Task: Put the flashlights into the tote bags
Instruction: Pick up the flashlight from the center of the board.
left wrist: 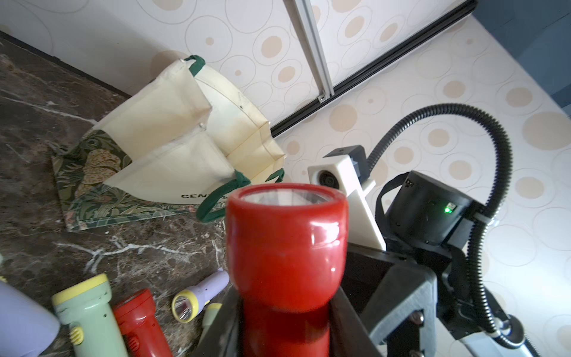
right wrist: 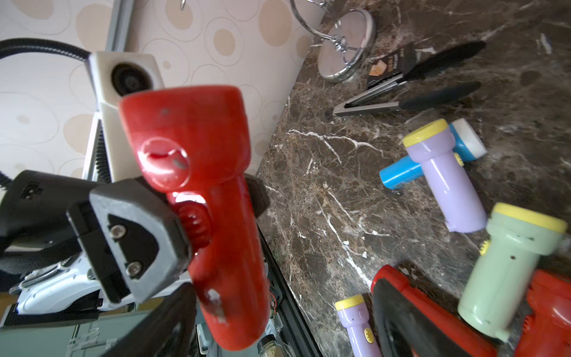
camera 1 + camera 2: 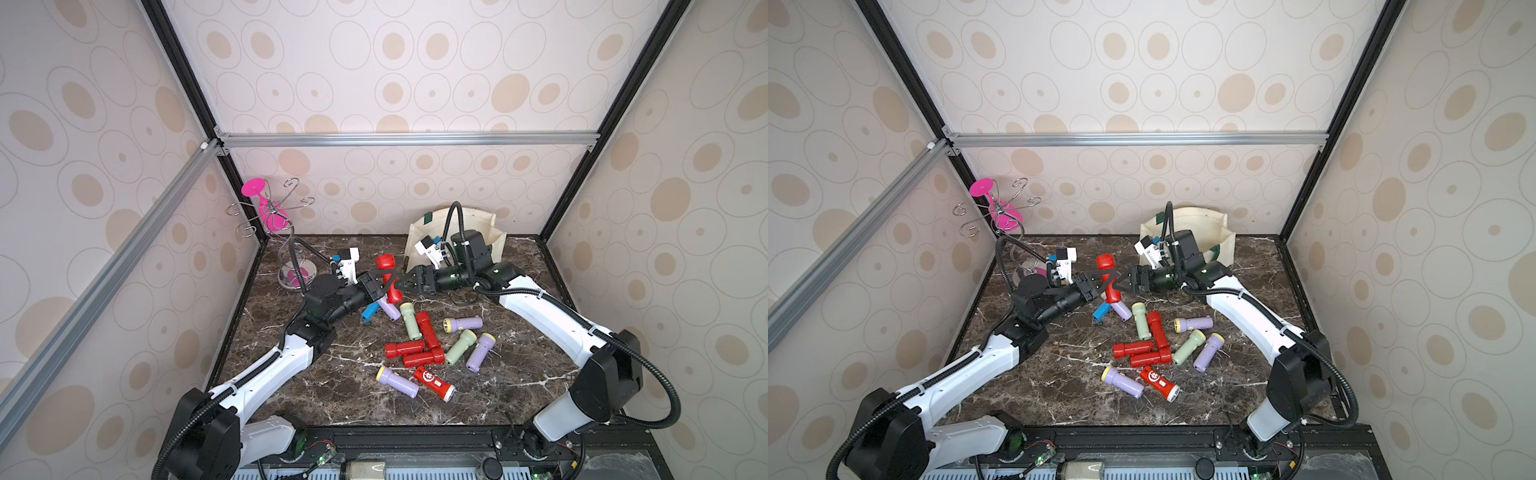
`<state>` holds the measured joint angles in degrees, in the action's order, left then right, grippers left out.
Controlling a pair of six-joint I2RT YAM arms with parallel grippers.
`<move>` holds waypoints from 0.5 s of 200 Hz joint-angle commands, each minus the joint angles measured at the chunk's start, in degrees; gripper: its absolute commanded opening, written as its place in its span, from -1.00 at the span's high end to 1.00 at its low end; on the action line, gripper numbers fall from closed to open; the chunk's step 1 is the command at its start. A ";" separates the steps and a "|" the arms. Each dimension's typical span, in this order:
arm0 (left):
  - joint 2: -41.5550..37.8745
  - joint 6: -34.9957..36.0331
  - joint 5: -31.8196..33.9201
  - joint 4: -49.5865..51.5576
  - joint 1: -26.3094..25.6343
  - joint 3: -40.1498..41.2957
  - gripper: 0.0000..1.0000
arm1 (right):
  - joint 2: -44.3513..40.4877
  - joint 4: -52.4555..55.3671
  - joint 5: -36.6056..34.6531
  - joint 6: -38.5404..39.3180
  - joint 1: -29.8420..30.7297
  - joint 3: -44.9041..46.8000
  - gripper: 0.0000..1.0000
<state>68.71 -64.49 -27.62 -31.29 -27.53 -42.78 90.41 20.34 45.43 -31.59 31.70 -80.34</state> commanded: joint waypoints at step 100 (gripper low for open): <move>0.16 -5.91 -0.22 -4.66 0.48 -1.69 1.00 | 3.07 -1.91 -1.54 1.67 5.03 -3.78 -0.24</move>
<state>69.23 -69.10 -27.57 -32.51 -27.38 -42.81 92.44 19.62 44.71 -30.28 35.88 -82.46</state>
